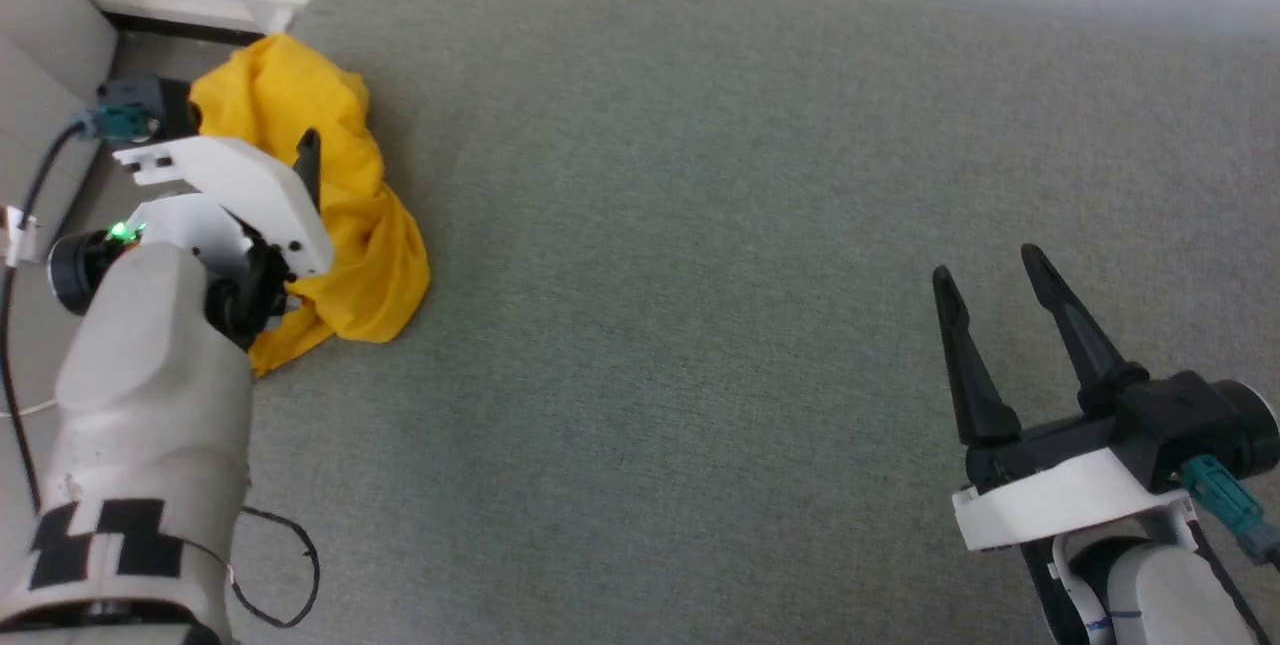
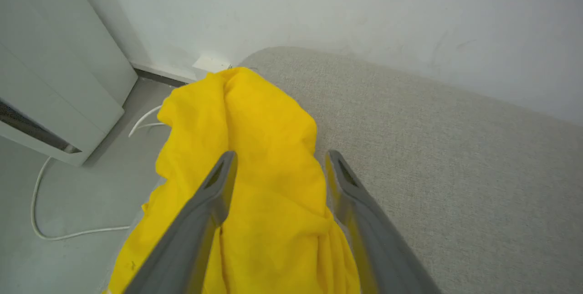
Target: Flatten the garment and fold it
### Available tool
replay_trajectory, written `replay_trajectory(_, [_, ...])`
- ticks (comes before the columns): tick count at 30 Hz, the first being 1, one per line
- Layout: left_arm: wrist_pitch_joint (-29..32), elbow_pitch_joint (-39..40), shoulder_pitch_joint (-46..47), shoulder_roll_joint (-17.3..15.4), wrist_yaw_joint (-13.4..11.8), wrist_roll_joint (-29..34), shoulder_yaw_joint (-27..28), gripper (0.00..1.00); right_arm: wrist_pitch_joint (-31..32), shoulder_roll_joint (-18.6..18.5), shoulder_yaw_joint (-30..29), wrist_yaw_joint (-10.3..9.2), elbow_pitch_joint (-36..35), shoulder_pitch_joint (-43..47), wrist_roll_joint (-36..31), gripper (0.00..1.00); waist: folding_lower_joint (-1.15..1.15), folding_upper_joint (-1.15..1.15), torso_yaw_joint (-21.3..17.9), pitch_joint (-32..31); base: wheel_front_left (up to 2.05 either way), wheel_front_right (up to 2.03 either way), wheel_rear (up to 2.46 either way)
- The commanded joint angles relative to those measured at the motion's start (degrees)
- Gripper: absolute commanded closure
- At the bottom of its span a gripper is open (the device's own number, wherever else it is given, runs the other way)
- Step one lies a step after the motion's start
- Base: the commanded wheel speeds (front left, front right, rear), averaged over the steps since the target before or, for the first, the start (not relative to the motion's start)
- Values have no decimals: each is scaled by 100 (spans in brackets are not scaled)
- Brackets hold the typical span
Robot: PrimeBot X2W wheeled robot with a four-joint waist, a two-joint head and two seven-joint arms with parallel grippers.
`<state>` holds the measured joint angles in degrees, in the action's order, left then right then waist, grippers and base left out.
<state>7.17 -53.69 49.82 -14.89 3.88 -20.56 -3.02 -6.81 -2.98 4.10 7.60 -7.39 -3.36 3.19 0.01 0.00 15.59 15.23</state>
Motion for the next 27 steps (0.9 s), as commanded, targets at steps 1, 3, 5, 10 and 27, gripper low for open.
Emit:
replay_trajectory(1, [185, -251, 228, -95, 53, -108, 31, 0, -55, 10, 30, -11, -3, -143, 29, 0, -1, 0, -332, 369, 0, 0, 0])
replay_trajectory(3, [581, -619, 388, -176, 87, -206, 28, 0, -68, 11, 57, -11, 3, -205, 26, 0, -1, 0, -367, 460, 0, 0, 0])
replay_trajectory(5, [1000, -897, 442, -246, 109, -254, 10, 0, -73, 11, 91, -11, 20, -259, 27, 0, -1, 0, -418, 507, 0, 0, 0])
replay_trajectory(10, [1996, -1455, 479, -364, 115, -255, -111, 0, -60, 11, 151, -11, 72, -325, 48, 0, -1, 0, -483, 564, 0, 0, 0])
replay_trajectory(27, [1891, -1302, 596, -435, -210, 68, -549, 100, -160, 11, 158, -11, 361, -257, 220, 0, -1, 0, -437, 47, 0, 0, 0])
